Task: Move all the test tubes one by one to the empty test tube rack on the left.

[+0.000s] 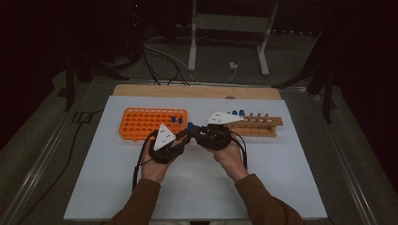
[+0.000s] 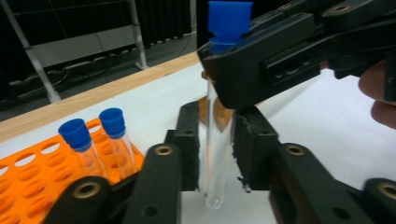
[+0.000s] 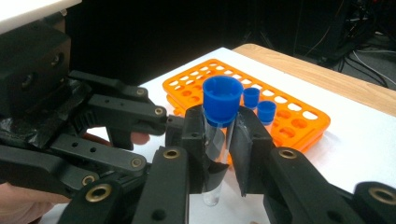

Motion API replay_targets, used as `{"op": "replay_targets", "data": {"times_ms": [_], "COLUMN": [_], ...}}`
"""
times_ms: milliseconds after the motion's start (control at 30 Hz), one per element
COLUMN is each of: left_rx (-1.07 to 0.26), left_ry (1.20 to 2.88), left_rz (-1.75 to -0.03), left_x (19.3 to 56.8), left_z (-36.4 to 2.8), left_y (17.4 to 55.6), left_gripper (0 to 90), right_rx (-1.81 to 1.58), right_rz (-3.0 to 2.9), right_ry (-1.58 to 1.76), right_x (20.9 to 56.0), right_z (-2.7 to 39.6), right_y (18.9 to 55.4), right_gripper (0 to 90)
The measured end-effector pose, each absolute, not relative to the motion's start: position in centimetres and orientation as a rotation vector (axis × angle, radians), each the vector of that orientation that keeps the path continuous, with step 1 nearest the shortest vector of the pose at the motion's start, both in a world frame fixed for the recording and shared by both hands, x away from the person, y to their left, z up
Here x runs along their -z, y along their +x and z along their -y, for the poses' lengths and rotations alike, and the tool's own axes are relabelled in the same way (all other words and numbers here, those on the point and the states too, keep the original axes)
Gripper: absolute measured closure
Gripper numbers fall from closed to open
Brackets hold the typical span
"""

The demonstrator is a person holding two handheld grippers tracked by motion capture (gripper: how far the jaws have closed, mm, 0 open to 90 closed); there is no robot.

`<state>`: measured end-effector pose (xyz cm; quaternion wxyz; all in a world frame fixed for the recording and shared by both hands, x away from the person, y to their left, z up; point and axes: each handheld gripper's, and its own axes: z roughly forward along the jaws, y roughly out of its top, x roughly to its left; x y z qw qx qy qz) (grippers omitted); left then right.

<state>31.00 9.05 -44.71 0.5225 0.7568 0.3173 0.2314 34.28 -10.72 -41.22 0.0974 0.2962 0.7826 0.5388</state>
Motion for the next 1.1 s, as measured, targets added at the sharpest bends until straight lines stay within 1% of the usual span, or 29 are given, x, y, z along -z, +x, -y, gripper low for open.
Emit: {"op": "replay_targets", "data": {"times_ms": [67, 367, 400, 433, 567, 700, 767, 800, 867, 967, 1100], "left_rx": [-0.556, -0.565, -0.57, -0.569, -0.586, -0.599, -0.601, -0.604, -0.613, -0.627, -0.64], "left_ry": [1.816, 1.826, 1.824, 1.819, 1.8, 1.766, 1.746, 1.744, 1.739, 1.725, 1.708], "left_rz": [-0.757, -0.746, -0.75, -0.756, -0.783, -0.814, -0.836, -0.842, -0.857, -0.885, -0.919], "left_x": [44.7, 44.7, 44.7, 44.7, 44.6, 44.3, 44.3, 44.3, 44.3, 44.4, 44.5], "left_z": [-9.0, -8.9, -9.0, -9.1, -9.9, -11.0, -11.6, -11.8, -12.2, -12.8, -13.5], "left_y": [31.0, 31.0, 31.1, 31.1, 31.4, 31.7, 31.9, 32.0, 32.3, 32.7, 33.3], "left_gripper": [77.0, 78.2, 78.2, 78.2, 78.2, 78.2, 78.2, 78.2, 78.2, 78.2, 78.2], "right_rx": [-1.594, -1.587, -1.588, -1.59, -1.594, -1.567, -1.535, -1.52, -1.492, -1.445, -1.416], "right_rz": [-2.317, -2.323, -2.324, -2.329, -2.327, -2.297, -2.279, -2.271, -2.253, -2.223, -2.19], "right_ry": [0.878, 0.871, 0.868, 0.869, 0.878, 0.882, 0.904, 0.909, 0.919, 0.931, 0.93], "right_x": [41.2, 41.2, 41.2, 41.2, 41.2, 41.1, 41.1, 41.1, 41.2, 41.4, 41.5], "right_z": [10.7, 10.7, 10.8, 10.8, 11.3, 12.0, 12.4, 12.6, 13.0, 13.6, 14.6], "right_y": [34.3, 34.3, 34.3, 34.4, 34.4, 34.2, 34.1, 34.1, 34.1, 34.0, 33.6], "right_gripper": [76.1, 75.7, 73.0, 67.0, 48.6, 26.2, 17.7, 14.8, 12.1, 4.1, 3.2]}}
